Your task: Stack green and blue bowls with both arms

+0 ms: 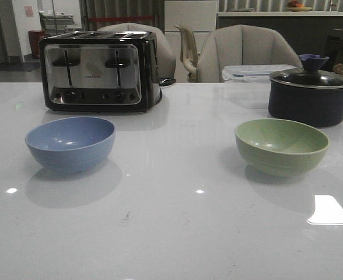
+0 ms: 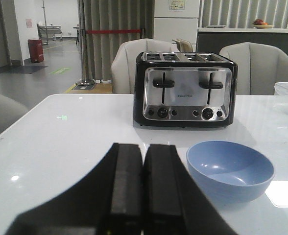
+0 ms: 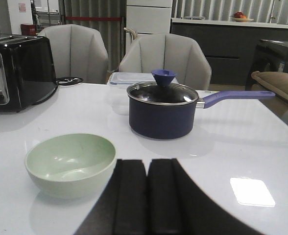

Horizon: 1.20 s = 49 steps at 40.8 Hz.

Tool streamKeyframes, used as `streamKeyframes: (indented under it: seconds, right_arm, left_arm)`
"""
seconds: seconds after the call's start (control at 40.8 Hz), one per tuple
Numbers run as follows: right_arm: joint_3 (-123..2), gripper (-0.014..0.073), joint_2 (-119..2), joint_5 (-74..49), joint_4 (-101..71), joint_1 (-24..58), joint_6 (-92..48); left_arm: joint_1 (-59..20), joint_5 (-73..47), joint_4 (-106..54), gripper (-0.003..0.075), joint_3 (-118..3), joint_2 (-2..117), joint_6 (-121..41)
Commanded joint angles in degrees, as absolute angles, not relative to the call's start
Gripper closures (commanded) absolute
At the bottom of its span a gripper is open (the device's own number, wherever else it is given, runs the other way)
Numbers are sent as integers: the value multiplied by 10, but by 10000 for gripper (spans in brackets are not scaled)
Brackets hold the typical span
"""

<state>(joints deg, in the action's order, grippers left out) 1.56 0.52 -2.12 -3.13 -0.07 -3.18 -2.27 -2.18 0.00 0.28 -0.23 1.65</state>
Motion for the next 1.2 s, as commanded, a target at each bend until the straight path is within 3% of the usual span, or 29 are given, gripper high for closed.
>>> streamKeyframes:
  seconds: [0.0,0.759,0.955,1.176]
  right_arm:
    - [16,560,18,33,-32,-4,-37]
    - [2,560,18,40,-30,-3,-37]
    - [-100,560,18,-21,-30,-3,-37]
    - [-259,560,-46,-108,-29,-3,-37]
  left_arm:
    - [-21,30,0,619,14,-13,19]
    - [-21,53,-4,619,5,-13,19]
    - [-21,37,-5,619,-103,-12,19]
    - [-21,-81,-5,619,-291,49,19]
